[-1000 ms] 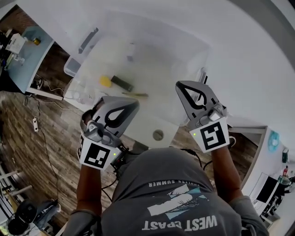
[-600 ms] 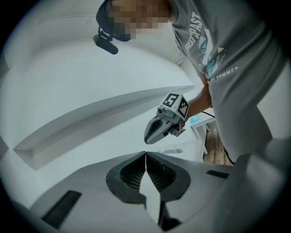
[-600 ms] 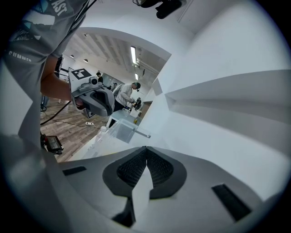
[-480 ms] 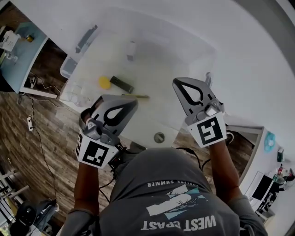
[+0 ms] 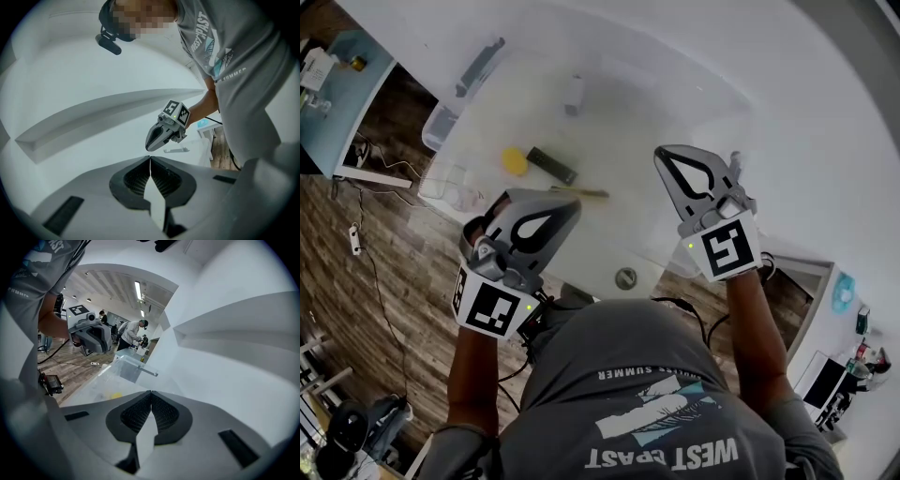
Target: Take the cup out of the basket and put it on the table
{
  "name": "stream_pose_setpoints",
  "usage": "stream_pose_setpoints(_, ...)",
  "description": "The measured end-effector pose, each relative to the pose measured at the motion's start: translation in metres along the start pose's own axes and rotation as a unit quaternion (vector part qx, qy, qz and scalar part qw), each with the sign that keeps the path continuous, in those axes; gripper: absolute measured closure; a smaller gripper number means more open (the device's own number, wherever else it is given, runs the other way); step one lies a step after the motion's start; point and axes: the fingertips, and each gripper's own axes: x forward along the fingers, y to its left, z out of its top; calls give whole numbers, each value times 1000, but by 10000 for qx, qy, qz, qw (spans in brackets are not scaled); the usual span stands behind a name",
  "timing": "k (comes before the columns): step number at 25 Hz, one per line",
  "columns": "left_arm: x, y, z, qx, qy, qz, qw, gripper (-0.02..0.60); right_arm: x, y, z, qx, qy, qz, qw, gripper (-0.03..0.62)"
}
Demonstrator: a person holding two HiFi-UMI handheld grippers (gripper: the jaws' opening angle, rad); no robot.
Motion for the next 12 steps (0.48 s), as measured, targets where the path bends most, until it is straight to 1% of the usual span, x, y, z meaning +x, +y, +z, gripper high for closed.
stream_pose_setpoints(12,-8,3,-17,-184,75,82,9998,566,28,5,-32,236,366,246,9987,582)
